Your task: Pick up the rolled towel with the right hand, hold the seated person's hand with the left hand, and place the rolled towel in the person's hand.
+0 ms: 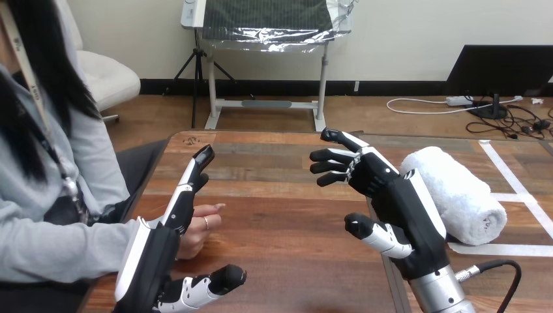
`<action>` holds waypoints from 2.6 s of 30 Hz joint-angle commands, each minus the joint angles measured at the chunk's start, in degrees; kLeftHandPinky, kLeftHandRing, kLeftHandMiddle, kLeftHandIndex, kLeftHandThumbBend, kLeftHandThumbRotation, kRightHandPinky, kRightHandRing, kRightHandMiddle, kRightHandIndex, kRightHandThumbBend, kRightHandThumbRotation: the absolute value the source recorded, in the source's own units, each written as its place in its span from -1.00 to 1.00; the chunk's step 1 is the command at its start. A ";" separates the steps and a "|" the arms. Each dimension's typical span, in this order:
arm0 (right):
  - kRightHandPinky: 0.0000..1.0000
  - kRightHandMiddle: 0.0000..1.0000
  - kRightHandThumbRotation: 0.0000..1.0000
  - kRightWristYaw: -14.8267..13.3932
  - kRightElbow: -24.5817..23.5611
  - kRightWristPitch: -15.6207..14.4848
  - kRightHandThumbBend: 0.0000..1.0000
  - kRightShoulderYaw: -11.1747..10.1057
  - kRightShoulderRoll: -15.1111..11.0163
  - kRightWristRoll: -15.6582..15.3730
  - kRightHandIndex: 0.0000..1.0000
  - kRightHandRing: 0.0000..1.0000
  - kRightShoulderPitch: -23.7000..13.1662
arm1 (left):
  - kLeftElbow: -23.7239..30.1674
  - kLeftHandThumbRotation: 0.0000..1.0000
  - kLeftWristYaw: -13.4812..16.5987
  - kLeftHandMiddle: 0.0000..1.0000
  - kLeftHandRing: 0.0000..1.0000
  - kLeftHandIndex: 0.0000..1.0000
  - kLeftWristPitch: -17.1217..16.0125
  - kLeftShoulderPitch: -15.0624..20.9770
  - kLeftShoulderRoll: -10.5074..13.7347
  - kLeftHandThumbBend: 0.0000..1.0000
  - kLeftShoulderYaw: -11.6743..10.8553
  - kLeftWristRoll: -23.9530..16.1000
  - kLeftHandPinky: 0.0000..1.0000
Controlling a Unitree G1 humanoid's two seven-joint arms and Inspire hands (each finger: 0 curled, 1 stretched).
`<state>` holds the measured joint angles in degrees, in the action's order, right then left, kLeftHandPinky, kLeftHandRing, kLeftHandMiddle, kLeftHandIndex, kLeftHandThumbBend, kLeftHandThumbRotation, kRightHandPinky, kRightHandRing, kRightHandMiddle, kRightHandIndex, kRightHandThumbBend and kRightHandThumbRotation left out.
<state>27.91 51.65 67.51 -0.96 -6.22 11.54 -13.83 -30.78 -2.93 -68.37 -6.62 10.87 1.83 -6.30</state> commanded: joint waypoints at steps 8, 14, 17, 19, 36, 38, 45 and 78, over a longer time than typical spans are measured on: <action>0.28 0.49 0.42 -0.59 -2.06 0.99 0.95 -0.86 0.62 0.61 0.62 0.43 -2.69 | 1.95 0.53 -0.24 0.95 1.00 0.94 -0.69 2.99 -0.46 1.00 -0.09 1.23 0.94; 0.31 0.49 0.41 -0.33 -2.04 0.95 0.94 -0.88 0.64 0.93 0.61 0.45 -2.69 | 1.95 0.53 -0.22 0.95 1.00 0.94 -0.80 2.96 -0.50 1.00 -0.14 1.04 0.94; 0.32 0.50 0.40 -0.46 -1.84 1.28 0.93 -0.96 0.51 0.67 0.60 0.45 -2.84 | 1.92 0.53 -0.27 0.95 1.00 0.94 -0.81 2.95 -0.52 1.00 -0.07 1.16 0.94; 0.33 0.50 0.40 -0.75 -1.58 1.64 0.92 -1.11 0.36 0.24 0.60 0.46 -3.10 | 1.88 0.53 -0.41 0.95 1.00 0.94 -0.79 2.93 -0.50 1.00 0.09 1.45 0.95; 0.45 0.57 0.23 -8.86 -3.63 -0.76 0.78 -3.79 -2.11 -7.44 0.67 0.53 -5.35 | 1.68 0.52 -0.55 0.96 1.00 0.95 -0.92 3.08 -0.58 1.00 -0.05 1.39 0.97; 0.48 0.58 0.15 -10.79 -4.10 -1.53 0.75 -4.26 -2.53 -9.10 0.68 0.55 -5.66 | 1.40 0.51 -0.75 0.95 1.00 0.95 -0.97 3.25 -0.59 1.00 0.18 1.80 0.97; 0.56 0.61 -0.03 -17.53 -9.89 -9.72 0.72 -5.47 -3.65 -12.83 0.70 0.61 -5.91 | 1.13 0.50 -0.82 0.95 1.00 0.95 -1.10 3.29 -0.74 1.00 0.03 1.59 0.97; 0.82 0.83 -0.09 -28.95 -26.86 -48.86 1.00 -6.13 -15.12 -24.90 0.86 0.86 -14.62 | 0.22 0.46 -1.98 0.96 1.00 0.94 -1.67 3.18 -2.33 1.00 0.64 2.88 1.00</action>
<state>-0.50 27.62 22.82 -6.88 -18.61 -12.45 -20.35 -30.96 -4.86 -68.55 -6.58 9.25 2.09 -4.69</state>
